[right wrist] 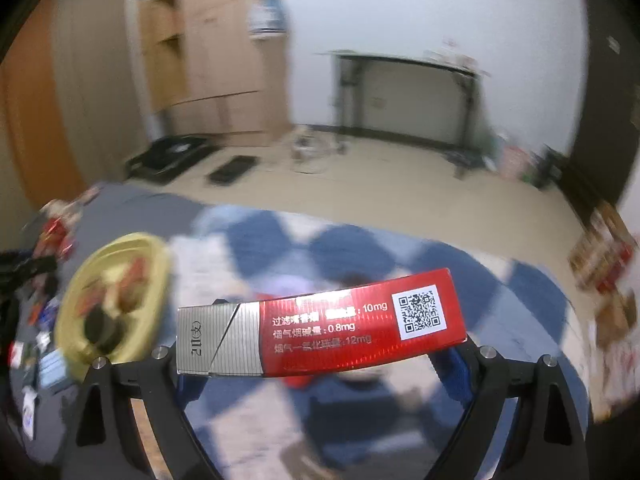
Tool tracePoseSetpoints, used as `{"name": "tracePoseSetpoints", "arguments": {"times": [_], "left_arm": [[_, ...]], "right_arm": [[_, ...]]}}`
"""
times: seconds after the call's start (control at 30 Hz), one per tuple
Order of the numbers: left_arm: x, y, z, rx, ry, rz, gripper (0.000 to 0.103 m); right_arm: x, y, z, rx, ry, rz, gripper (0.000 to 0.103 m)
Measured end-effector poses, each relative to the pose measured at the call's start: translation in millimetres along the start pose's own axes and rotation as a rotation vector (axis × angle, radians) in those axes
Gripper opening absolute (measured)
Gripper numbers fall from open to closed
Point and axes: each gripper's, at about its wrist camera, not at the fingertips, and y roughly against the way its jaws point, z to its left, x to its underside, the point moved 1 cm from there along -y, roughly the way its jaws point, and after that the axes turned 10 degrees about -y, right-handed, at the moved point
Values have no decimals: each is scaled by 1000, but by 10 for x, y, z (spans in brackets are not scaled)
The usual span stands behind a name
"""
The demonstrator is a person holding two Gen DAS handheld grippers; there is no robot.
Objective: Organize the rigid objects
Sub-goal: 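Carry both packs into the yellow basin and release them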
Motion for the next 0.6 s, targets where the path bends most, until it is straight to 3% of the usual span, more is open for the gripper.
{"name": "tracePoseSetpoints", "arguments": {"times": [0.17,0.27,0.33,0.43,0.6], "left_arm": [[301,-198,427,-22,132,38,57],[402,-459,443,-42,103,99,57],[435,-570,456,-40,86,120,57],[504,-751,537,-32,93,140,57],[614,-1023,754,2,161,160,57]], "right_arm": [[96,38,898,-136,153,53,92],[239,-165,1334,-188,211,134,92],[367,-379,1632,-193,270,180,92],[400,-709,1840,-201,261,239,92],[278,-1203,2268,-184,325,290,92]]}}
